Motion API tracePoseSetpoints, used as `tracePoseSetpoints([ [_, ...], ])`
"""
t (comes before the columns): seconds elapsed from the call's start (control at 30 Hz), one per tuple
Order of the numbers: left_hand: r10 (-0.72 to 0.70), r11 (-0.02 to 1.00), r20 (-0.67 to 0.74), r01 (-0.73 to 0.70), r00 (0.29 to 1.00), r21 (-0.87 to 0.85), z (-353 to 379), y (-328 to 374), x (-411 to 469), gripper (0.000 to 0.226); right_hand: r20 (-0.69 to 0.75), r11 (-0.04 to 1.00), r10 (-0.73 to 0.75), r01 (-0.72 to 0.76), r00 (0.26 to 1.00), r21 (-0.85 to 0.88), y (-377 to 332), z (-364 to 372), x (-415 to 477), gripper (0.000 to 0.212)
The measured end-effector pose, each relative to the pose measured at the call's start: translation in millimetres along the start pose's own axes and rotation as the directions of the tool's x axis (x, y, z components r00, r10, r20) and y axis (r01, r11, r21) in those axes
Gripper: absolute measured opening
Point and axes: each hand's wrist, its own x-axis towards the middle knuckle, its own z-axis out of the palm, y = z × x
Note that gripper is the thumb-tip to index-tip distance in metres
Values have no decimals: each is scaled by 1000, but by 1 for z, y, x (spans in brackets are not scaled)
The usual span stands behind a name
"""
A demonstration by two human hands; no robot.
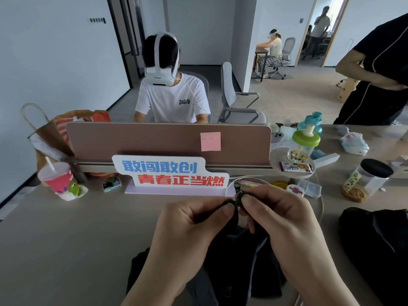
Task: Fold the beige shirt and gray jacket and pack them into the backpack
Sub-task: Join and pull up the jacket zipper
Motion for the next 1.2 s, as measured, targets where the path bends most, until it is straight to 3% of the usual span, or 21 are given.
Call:
tracePoseSetpoints([
  [0.37, 8, 1000, 60, -9, 998, 14, 2, 0, 1, 26, -6, 998, 36, -36, 999, 43, 1, -1, 1, 11],
  [0.5, 28, 1000, 37, -28, 999, 5, 2, -2, 3, 28, 11, 999, 43, -43, 999, 2, 3, -3, 4, 21],
  [0.7, 54, 998, -82, -57, 995, -28, 5, -10, 5, 23, 78, 993, 55, -46, 995, -112, 5, -6, 9, 14],
  [0.9, 37, 998, -235, -48, 971, -42, 15, -11, 6, 30, 76, 995, 96, -96, 993, -3, 13, -2, 10, 22],
  [1.03, -26, 997, -293, 5, 956, -72, 16, -14, 7, 30, 72, 993, 14, -6, 997, -121, 18, 3, 7, 24],
  [1.2, 25, 977, -154, 8, 988, 214, 8, -20, 12, 20, 45, 965, -83, 92, 996, -245, 27, 2, 7, 21],
])
